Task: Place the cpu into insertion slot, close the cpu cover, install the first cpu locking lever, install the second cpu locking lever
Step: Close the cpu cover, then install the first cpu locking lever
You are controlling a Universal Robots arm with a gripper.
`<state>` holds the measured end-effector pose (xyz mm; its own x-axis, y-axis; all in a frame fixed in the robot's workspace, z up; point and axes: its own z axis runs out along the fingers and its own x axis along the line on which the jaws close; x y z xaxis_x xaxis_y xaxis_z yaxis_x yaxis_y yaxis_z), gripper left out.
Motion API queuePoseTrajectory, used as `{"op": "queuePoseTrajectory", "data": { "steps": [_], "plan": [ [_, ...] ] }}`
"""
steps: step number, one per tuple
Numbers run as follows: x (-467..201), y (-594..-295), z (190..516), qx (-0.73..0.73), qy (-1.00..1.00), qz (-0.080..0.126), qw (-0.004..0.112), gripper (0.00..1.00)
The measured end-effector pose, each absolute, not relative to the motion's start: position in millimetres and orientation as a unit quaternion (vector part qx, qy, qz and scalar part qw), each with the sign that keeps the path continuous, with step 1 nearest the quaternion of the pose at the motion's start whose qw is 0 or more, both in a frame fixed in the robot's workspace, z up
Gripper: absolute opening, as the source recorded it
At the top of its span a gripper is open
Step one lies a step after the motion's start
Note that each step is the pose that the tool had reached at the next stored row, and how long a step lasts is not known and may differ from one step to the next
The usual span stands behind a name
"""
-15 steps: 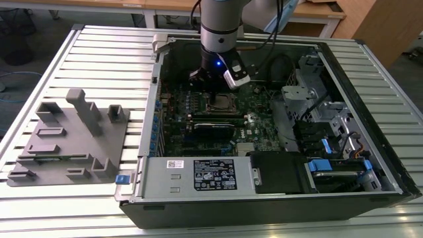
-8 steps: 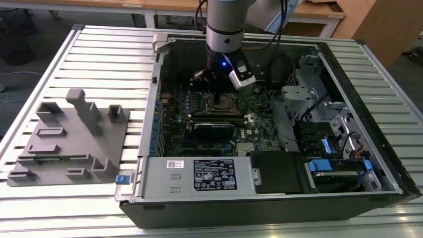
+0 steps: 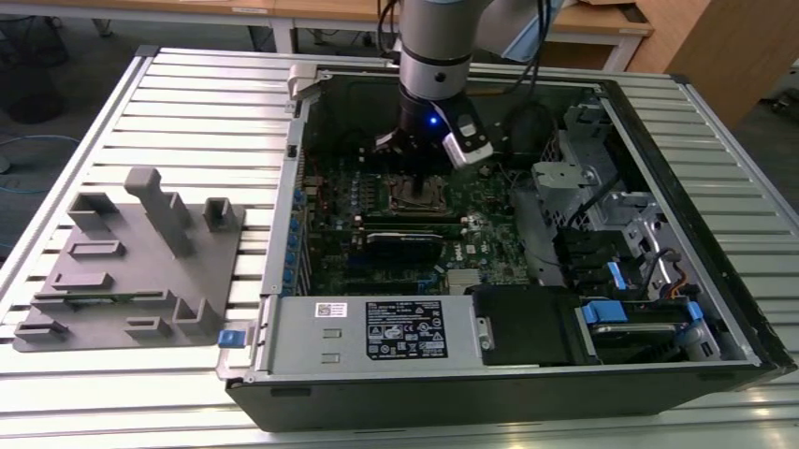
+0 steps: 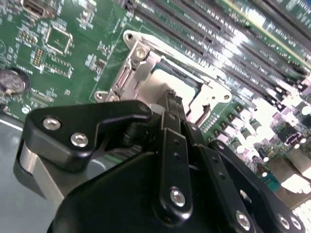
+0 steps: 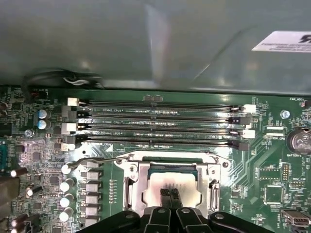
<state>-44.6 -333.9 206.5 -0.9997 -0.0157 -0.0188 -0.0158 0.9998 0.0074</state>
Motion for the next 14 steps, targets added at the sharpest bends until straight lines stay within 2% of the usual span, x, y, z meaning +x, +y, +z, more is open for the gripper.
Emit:
{"op": "queuePoseTrajectory", "data": {
  "steps": [14],
  "plan": [
    [-44.6,-334.0,214.9,-0.008,1.000,0.004,0.009,0.11]
  ]
}}
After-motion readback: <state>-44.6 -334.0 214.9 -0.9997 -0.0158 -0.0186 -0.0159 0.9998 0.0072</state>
